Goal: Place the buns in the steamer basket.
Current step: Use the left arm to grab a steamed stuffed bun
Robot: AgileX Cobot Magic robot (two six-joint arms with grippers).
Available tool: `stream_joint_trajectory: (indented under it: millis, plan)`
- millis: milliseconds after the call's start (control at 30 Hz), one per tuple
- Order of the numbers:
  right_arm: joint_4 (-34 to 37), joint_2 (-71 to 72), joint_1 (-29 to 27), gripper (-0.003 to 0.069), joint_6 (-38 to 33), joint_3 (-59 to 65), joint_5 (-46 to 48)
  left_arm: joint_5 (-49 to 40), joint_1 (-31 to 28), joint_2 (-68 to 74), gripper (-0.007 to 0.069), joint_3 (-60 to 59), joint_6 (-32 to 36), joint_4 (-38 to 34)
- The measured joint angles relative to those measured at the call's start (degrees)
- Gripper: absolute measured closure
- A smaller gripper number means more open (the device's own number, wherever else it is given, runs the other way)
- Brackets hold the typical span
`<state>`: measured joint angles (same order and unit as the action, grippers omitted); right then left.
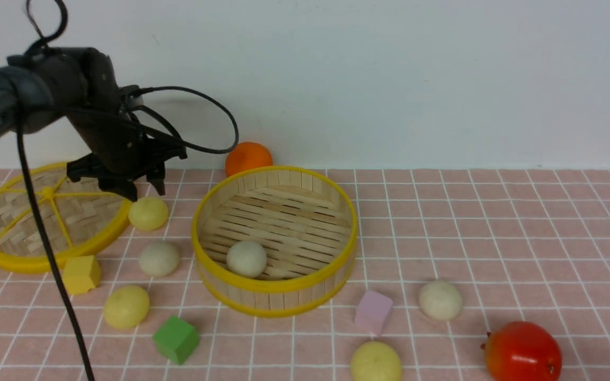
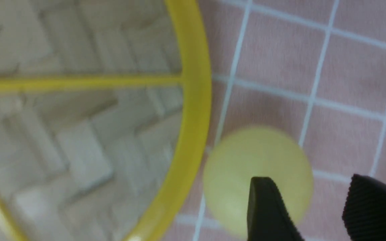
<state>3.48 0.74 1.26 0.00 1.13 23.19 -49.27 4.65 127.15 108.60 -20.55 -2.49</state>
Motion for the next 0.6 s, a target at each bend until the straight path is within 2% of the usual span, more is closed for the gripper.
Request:
stream_joint_trajectory:
  millis: [367, 500, 600]
  plan:
    - [0.0, 0.0, 0.0, 0.0419, 0.0, 0.0, 0.0, 0.5, 0.0, 1.7, 0.0258, 0.4, 0.1, 0.9]
    - [0.0, 0.0, 0.0, 0.0419, 0.0, 0.0, 0.0, 0.5, 0.0, 2.1, 0.0279, 0.4, 0.1, 1.0]
    - [0.0, 0.0, 0.0, 0.0419, 0.0, 0.0, 0.0, 0.7, 0.0, 3.4, 0.0326, 0.4, 0.1, 1.0]
